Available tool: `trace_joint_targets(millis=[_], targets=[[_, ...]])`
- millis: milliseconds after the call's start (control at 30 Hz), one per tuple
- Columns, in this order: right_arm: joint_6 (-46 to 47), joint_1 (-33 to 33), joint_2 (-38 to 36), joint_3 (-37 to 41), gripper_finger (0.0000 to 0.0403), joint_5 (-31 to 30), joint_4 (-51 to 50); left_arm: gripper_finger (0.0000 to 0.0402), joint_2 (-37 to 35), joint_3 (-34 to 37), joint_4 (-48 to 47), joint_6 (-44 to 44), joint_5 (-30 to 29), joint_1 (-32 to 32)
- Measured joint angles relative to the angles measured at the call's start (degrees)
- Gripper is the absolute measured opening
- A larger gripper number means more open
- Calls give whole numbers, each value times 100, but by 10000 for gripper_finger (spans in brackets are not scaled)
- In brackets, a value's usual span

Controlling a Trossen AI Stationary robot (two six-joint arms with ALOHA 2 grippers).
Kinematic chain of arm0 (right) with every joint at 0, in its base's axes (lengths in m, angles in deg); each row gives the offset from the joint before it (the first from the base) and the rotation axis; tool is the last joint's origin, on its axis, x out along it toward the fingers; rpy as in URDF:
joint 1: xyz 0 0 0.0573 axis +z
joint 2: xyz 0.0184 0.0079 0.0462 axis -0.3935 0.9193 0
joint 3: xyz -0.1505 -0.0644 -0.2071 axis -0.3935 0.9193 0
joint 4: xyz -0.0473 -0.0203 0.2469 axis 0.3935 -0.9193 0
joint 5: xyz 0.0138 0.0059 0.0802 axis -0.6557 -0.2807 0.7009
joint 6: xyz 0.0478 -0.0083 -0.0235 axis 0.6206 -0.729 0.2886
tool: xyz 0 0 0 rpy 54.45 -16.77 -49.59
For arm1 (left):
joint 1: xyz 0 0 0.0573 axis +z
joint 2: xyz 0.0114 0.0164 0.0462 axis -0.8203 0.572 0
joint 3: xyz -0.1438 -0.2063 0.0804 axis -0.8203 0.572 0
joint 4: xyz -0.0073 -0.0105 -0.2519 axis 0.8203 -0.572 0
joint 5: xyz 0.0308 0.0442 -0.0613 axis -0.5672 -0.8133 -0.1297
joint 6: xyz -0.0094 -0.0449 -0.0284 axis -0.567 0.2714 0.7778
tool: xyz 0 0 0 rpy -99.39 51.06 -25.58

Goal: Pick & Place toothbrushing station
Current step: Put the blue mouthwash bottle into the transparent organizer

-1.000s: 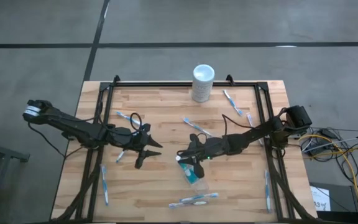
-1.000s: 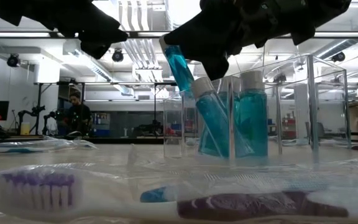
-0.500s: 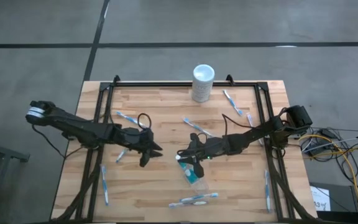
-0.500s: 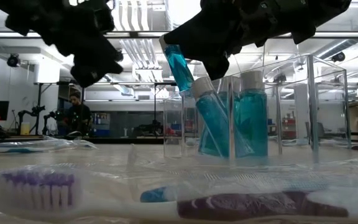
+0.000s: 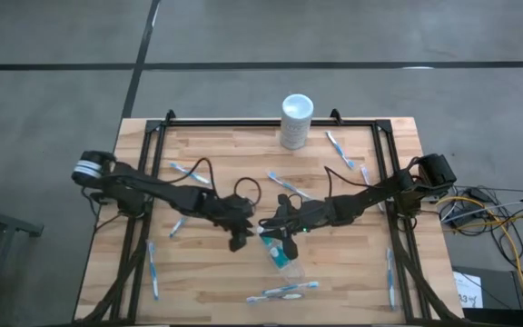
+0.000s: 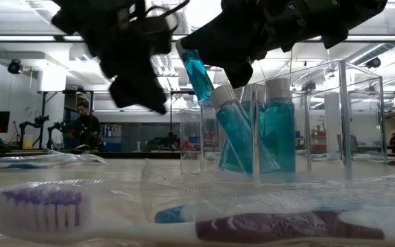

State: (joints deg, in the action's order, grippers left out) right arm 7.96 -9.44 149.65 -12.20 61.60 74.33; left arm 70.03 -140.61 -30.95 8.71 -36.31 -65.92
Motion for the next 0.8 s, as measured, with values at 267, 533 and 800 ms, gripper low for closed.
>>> trace_joint_targets(millis=[267, 533, 800], targets=[[-5, 0, 0, 0, 82, 0, 0, 142, 276, -531, -18, -234, -7, 24], [-13, 2, 0, 0, 82, 1, 0, 142, 294, -520, -92, -298, -15, 67], [-6, 2, 0, 0, 82, 4, 7, 142, 406, -512, -77, -271, -7, 138]])
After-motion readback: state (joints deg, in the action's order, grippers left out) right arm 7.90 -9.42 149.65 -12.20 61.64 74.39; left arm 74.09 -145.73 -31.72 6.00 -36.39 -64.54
